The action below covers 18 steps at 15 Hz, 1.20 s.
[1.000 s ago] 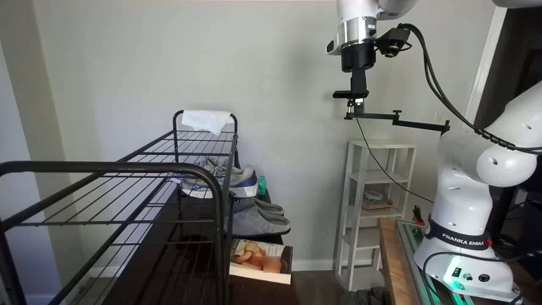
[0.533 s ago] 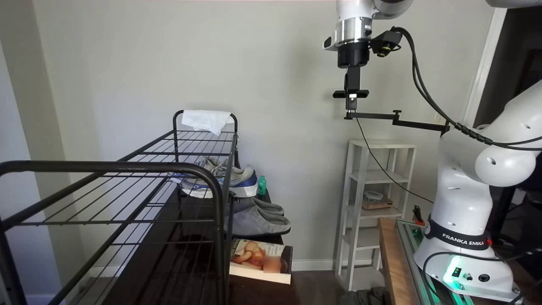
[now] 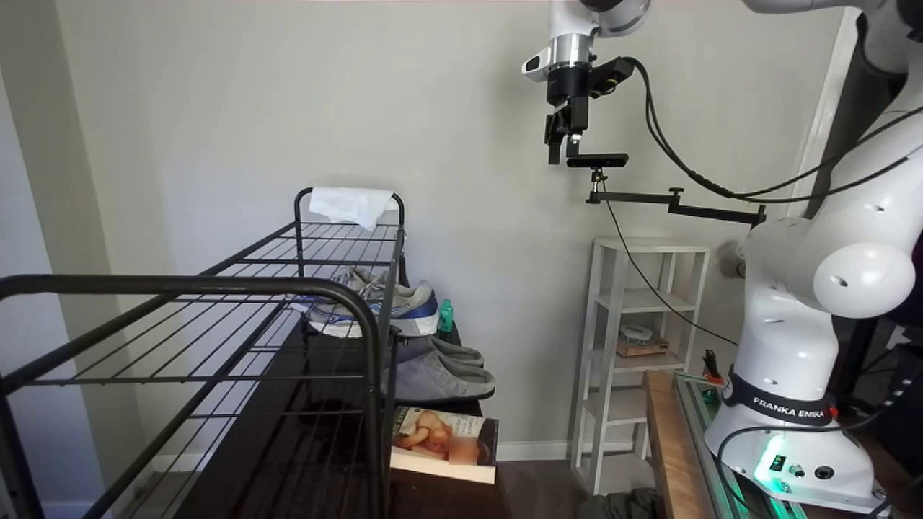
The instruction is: Move the hanger to the left
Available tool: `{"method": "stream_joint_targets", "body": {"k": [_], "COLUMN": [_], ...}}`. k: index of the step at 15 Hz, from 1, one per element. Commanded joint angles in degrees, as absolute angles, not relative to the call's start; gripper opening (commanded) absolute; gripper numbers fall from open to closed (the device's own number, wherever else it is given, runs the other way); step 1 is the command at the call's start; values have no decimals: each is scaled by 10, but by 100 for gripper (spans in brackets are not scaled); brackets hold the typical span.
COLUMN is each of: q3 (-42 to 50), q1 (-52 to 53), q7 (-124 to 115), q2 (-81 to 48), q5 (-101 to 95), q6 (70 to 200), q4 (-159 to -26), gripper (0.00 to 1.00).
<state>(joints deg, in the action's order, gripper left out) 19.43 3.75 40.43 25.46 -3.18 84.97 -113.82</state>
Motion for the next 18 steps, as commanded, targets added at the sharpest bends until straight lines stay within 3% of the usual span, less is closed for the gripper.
{"method": "stream_joint_targets", "body": {"k": [1,2,6,13,18], "q3": [220,189,188,188,181], "q1": [20,2,-11,-12,-31], "q7": [496,466,490,491,686], "q2": [111,187,114,111,37], "q5": [9,-12,3,4,-15], "q6": [789,829,814,804,852], "q4": [-999,-1081,-1022,-1011,-939], "gripper": [100,100,100,100,100]}}
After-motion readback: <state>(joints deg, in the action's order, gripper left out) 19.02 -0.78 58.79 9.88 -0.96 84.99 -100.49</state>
